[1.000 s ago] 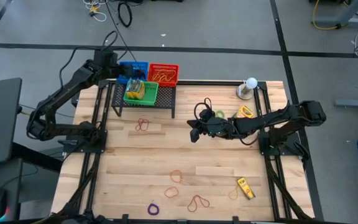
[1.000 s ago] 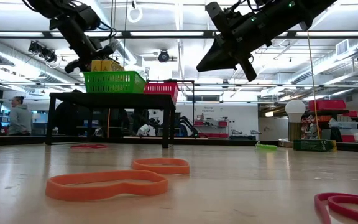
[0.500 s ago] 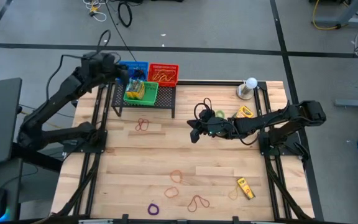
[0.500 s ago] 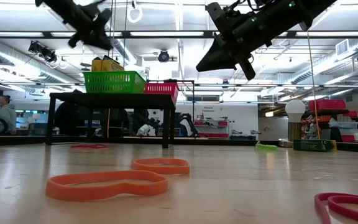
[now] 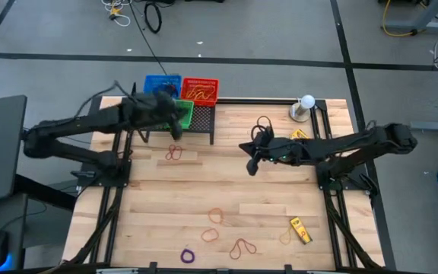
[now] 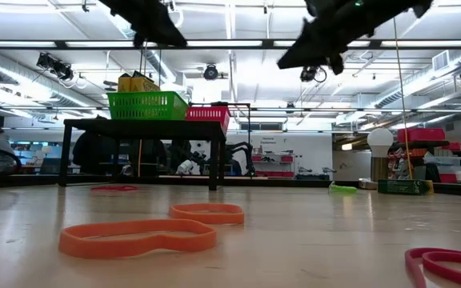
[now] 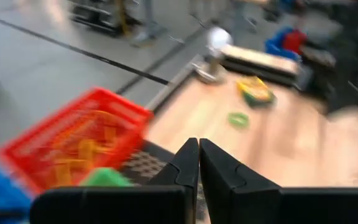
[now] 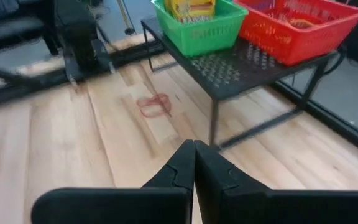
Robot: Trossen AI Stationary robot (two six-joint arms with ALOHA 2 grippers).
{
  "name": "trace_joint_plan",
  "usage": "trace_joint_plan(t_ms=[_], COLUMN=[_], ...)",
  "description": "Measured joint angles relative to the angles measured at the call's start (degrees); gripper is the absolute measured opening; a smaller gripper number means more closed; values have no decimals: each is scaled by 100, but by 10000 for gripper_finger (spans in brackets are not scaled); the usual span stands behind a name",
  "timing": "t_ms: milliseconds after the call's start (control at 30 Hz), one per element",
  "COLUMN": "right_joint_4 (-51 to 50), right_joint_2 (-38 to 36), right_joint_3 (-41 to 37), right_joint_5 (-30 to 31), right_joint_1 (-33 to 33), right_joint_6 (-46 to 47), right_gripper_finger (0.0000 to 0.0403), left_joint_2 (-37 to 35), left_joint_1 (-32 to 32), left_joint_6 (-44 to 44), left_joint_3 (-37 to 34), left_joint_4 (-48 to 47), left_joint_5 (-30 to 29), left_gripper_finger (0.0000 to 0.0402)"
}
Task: Pick & Place Office Desk Supplies
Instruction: Put the orange rubber band into the red bin
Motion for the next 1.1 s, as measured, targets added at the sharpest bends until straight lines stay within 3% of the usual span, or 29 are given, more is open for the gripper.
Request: trace_joint_plan(t_ms=[267, 533, 700, 900, 1100], right_joint_4=[-111, -96, -83, -91, -99], right_joint_2=[-962, -1689, -1774, -1770, -1770], right_joint_3=[-925, -1495, -1528, -1528, -1528], right_joint_5=[-311, -454, -456, -458, -458], right_joint_1=[6, 6, 6, 6, 6], right_joint_6=[61, 420, 325, 321, 321], right_gripper_finger=[4, 27, 33, 34, 34], left_joint_2=[1112, 1908, 2184, 2443, 2496], left_joint_1=[-1069, -1605, -1854, -2125, -2427], left_joint_6=[-122, -671, -958, -1126, -1626], left_joint_3=[-1, -6, -6, -6, -3], left_joint_4=[630, 576, 624, 1000, 658], left_joint_5=[4, 14, 44, 765, 513], left_gripper_finger=[17, 17, 17, 18, 17])
